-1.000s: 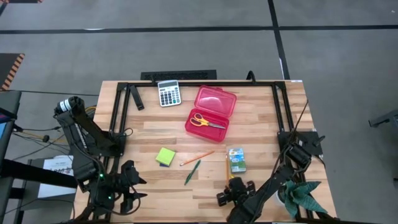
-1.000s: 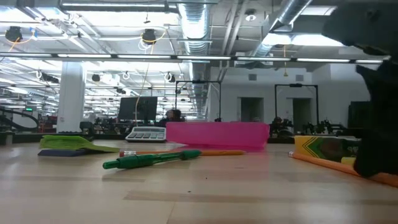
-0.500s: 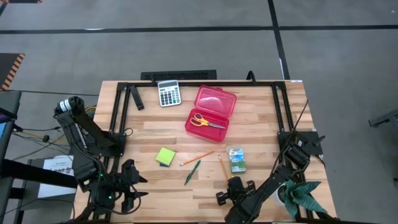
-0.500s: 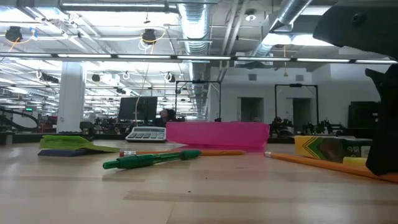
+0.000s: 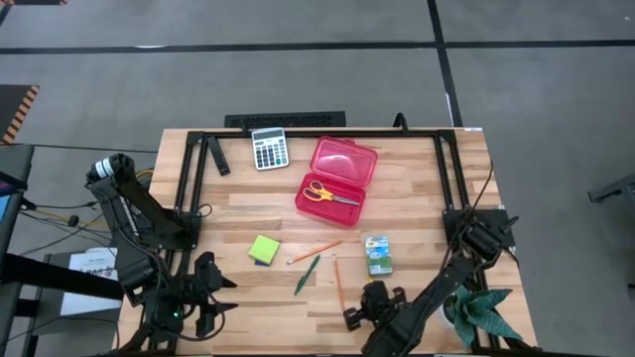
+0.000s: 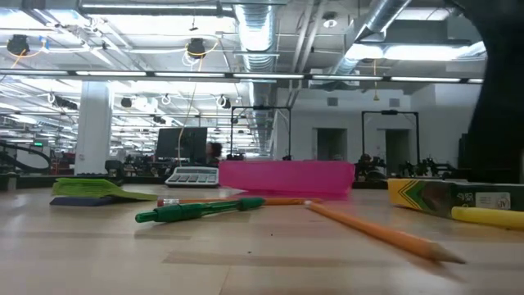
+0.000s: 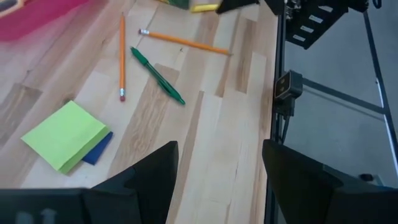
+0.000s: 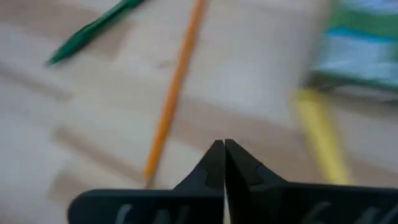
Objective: Pack school essentials
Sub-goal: Put the bottom pencil into the supply box
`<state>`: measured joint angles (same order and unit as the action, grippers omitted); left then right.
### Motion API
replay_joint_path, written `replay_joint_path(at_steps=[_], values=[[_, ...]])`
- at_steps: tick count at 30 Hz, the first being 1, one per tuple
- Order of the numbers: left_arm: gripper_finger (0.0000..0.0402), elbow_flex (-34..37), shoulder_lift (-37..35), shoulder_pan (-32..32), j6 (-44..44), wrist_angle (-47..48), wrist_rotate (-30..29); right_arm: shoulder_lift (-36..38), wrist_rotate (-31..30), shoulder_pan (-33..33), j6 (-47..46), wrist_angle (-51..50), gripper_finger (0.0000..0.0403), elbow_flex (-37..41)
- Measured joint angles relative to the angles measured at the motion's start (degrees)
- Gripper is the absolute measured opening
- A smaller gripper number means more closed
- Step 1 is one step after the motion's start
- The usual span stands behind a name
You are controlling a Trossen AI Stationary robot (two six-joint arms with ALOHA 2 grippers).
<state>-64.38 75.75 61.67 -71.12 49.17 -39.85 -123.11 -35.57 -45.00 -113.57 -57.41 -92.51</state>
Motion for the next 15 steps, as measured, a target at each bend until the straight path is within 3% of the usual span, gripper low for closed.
replay_joint_path(at_steps=[8,11,15], values=[[0.0228,0.0,0.0,0.0,-1.55,-0.01,0.07,-3.05,-0.86,8.38,19.32,19.71,0.0163,-0.11],[0.0228,0.0,0.0,0.0,-1.72,-0.02,0.73,-3.93,-1.27,10.86,20.93,19.95,0.0201,-0.05],[0.0229,0.0,0.0,0.0,-2.08,0.0,1.63,-3.85,-3.38,11.86,22.57,17.0,0.0219,-0.04]])
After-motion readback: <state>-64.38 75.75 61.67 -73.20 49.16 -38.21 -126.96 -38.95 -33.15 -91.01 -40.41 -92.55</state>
